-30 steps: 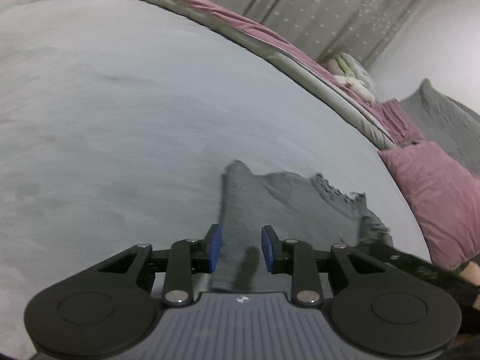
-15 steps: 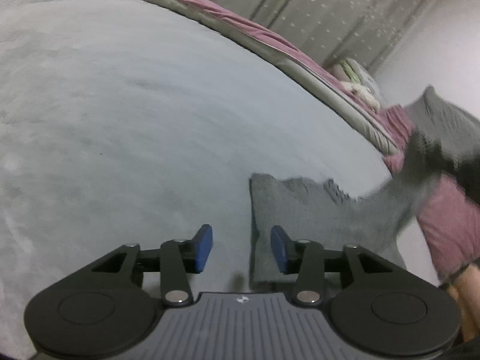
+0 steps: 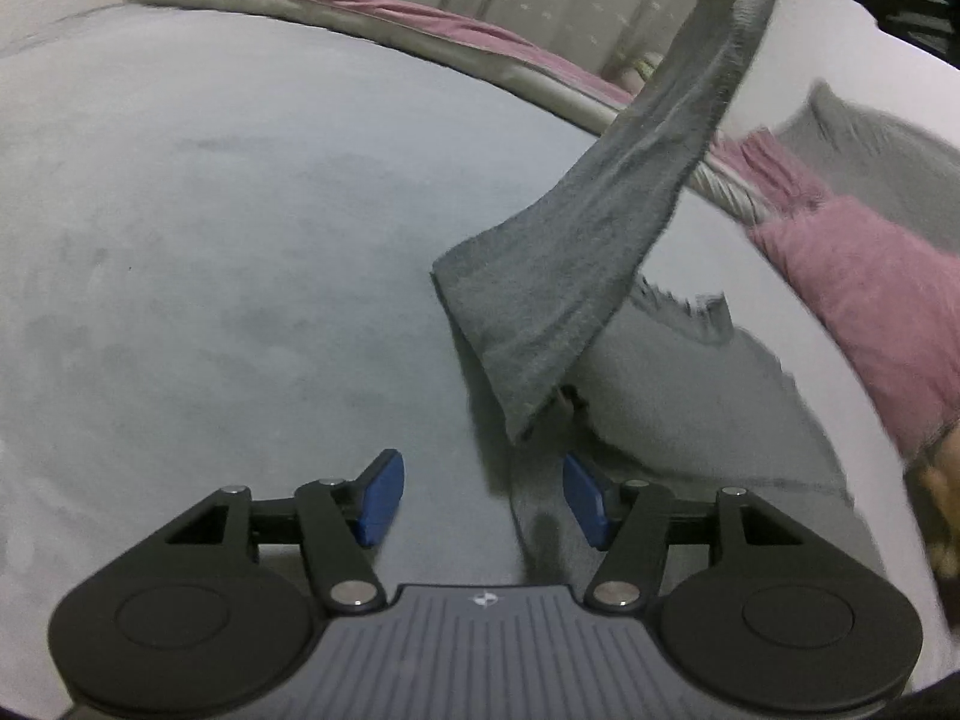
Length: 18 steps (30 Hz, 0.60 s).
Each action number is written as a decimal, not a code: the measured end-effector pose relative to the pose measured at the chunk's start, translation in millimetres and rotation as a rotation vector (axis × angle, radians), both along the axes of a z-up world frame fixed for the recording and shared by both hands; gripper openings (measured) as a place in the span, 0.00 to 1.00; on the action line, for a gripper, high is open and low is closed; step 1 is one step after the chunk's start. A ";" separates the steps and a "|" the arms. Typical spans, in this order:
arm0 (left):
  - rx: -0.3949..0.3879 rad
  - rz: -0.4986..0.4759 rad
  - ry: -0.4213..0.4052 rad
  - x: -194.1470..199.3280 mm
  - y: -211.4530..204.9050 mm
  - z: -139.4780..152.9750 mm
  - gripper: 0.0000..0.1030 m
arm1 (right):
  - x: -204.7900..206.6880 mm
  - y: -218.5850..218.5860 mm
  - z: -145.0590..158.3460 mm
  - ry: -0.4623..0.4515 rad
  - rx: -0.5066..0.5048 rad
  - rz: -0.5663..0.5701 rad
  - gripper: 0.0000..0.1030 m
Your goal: Fold clothes
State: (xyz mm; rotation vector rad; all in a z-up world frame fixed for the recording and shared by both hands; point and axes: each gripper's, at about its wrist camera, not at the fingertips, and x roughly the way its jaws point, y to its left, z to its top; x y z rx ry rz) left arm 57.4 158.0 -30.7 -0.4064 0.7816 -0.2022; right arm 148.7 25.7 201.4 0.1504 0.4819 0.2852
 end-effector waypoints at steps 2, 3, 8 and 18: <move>-0.051 0.044 -0.006 1.1 0.8 -1.5 0.56 | 2.1 9.6 4.2 -0.004 -0.002 0.014 0.07; -0.080 0.069 -0.009 1.2 -0.9 -2.5 0.56 | 3.0 14.2 5.8 -0.005 -0.003 0.022 0.07; -0.244 0.173 -0.016 11.7 1.4 -11.2 0.55 | 2.3 29.8 7.5 -0.005 -0.004 0.046 0.07; -0.317 0.395 0.023 34.0 9.8 -27.0 0.40 | -0.9 19.6 15.9 -0.026 0.013 0.042 0.07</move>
